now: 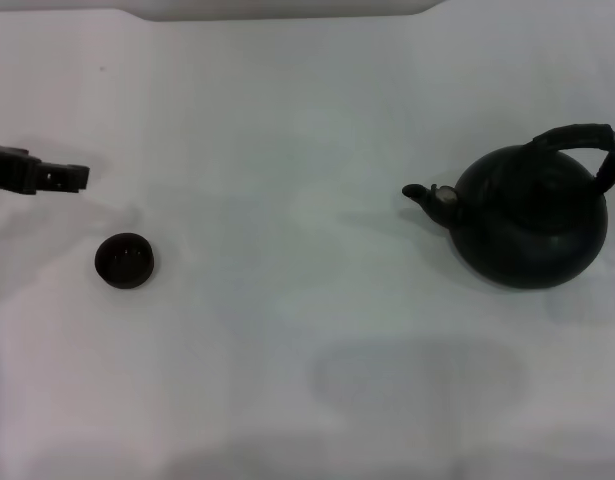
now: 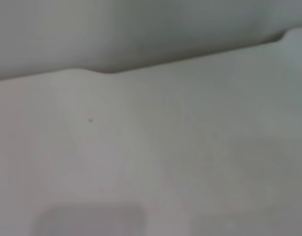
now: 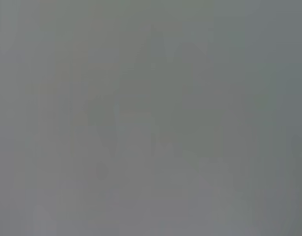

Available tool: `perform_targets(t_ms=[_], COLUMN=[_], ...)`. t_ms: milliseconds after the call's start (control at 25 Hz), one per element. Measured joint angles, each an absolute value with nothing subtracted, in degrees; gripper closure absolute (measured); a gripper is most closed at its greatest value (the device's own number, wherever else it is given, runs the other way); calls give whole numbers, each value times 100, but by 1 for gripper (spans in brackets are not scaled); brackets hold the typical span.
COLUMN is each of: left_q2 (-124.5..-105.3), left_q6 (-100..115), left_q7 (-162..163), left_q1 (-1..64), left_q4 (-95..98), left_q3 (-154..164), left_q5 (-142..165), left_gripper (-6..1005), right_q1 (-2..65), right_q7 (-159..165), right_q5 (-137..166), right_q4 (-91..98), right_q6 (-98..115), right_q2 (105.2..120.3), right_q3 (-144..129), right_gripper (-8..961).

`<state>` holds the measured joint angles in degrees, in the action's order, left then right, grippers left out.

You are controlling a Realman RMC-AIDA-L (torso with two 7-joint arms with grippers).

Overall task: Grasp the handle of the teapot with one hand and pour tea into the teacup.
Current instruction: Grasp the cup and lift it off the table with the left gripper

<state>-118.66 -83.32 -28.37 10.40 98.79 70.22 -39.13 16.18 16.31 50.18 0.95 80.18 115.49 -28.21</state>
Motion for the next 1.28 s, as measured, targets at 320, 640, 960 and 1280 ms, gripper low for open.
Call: perform_targets(t_ms=[320,640,960,1280], left_q2=[-11873,-11866,-11853,-11866], left_q6=[-9026,-9131,-9096,-8998], left_q7=[-2585,-2550,-2587,-2656], left_q1=[1038,1018,1097,1205], left_q4=[10411,10286,9812,9436], left_q3=[7018,6979,7032,7092], left_q5=[-3949,-3877,-3823,-3722], left_gripper=[161,124,123,121], right_q1=[1622,1643,1657,1669], right_q7=[1649,1652,1654,1653], right_q5=[4964,4956,4957,4964], right_q4=[85,87,84,78], right_q6=[8015,8013,7990,8005], right_q2=[11549,11549,11549,11549], right_q3=[-2821,-2821,-2821,-2850], right_gripper=[70,70,70,71])
